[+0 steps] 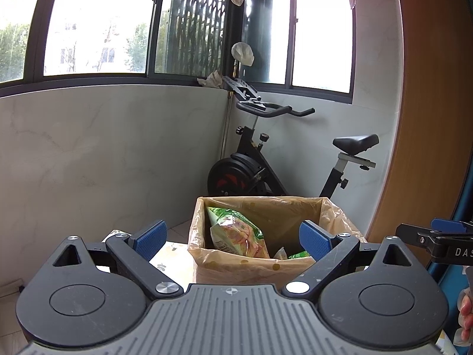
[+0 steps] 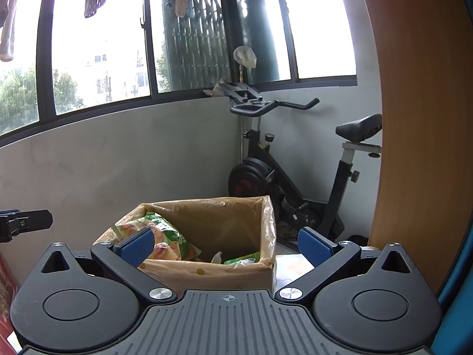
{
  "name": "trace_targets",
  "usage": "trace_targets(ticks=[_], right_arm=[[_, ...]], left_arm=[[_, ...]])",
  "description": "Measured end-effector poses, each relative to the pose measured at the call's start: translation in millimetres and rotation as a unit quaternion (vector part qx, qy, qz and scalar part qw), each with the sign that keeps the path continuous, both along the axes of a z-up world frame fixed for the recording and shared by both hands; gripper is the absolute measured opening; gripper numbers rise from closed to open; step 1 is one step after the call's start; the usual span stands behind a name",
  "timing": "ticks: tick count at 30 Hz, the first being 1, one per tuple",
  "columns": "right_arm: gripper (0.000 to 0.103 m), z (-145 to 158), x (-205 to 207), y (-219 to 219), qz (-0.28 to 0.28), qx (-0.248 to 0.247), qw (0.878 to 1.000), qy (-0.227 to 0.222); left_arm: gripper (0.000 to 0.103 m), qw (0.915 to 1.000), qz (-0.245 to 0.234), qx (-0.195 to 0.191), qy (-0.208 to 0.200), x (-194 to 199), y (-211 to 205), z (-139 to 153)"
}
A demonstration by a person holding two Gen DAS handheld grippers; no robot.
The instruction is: Organize snacks
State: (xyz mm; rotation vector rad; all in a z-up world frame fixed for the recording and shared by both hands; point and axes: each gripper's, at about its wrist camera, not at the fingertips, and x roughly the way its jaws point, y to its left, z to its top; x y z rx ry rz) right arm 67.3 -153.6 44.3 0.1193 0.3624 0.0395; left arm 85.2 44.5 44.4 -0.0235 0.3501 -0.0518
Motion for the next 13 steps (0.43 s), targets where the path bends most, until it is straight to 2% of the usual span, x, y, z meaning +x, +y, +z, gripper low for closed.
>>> trace_targets(ticks=[13], right_arm=[[0.103,-5.3,2.3,-0.8,0.007,0.006,1.000,0.004]], left_arm=[[0.098,1.0000,0.003,-0.005,0.004,0.8,-2.5,0.5]])
